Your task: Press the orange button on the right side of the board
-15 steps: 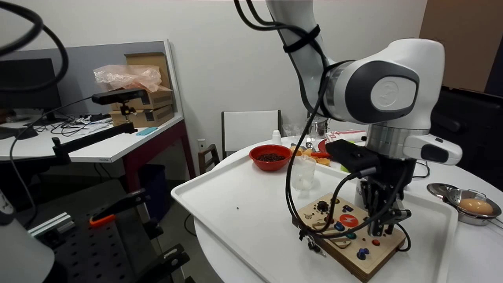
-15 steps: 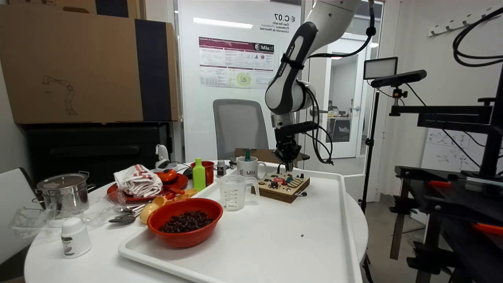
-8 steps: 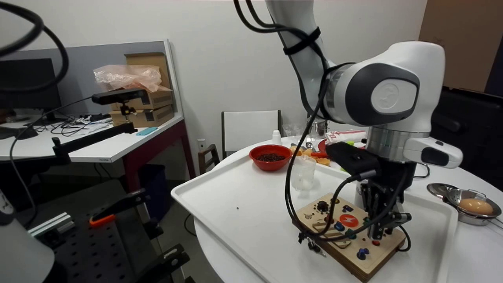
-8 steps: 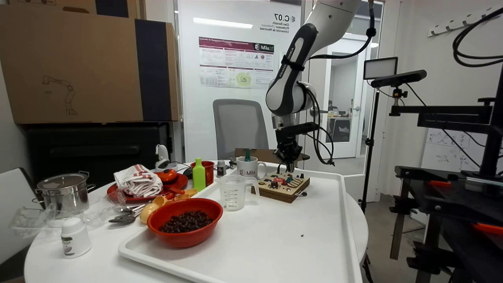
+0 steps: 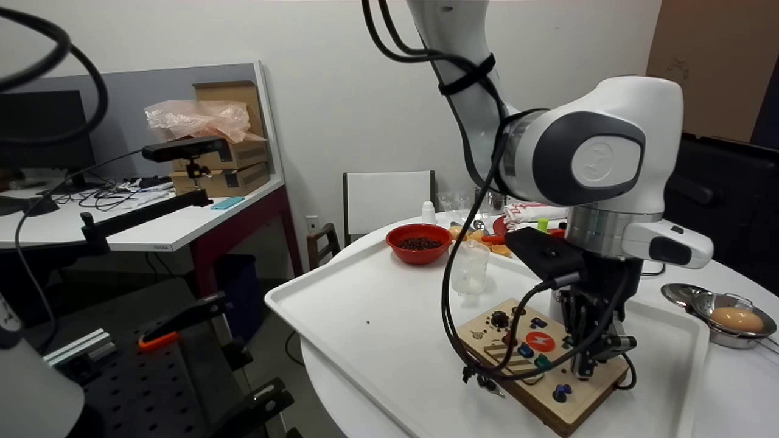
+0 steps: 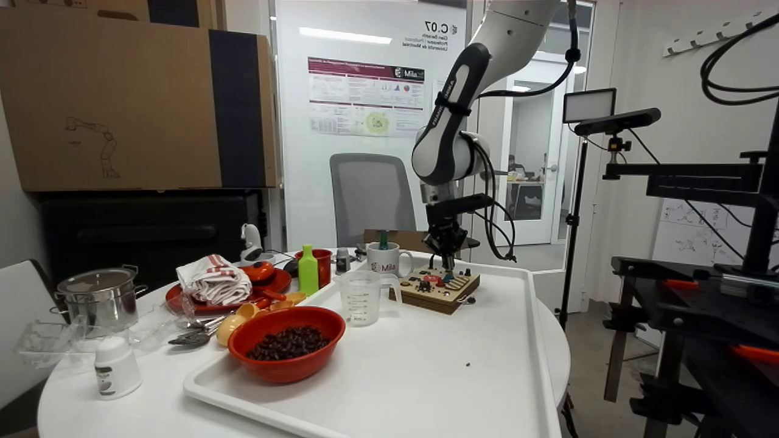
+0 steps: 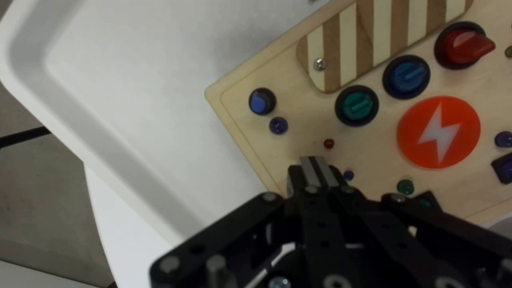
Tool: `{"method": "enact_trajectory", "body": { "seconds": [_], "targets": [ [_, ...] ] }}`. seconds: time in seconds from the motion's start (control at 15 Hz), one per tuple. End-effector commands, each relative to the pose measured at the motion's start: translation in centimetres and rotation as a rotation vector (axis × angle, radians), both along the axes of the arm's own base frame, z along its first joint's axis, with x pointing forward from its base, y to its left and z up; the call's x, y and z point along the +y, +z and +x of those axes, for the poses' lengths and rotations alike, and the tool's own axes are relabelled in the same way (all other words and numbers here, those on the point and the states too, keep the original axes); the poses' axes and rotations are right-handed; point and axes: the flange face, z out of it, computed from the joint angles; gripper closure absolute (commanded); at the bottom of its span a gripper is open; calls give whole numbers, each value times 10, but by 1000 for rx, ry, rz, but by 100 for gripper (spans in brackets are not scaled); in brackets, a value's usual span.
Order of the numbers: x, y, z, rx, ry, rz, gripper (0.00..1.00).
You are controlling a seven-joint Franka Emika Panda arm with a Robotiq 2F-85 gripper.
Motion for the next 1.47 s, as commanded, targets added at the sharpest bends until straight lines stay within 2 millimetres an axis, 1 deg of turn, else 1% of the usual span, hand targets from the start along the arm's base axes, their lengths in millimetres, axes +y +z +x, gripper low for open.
{"method": "enact_trajectory", "body": {
  "seconds": [0.0,0.6,0.73,0.8,0.93,1.13,1.27,1.4],
  "targets": [
    [-1,-7,7,-5,-4,-27,98],
    [-2,-14,7,-8,-7,-15,98],
    [-3,-8,9,-18,-7,-17,98],
    [-5,9,10,-34,-15,-16,98],
    [-9,34,11,-60,-20,-13,98],
    [-12,79,12,-107,-2,-23,98],
    [-9,105,11,-133,35,-23,98],
    [-1,127,14,-190,96,-40,98]
  ]
}}
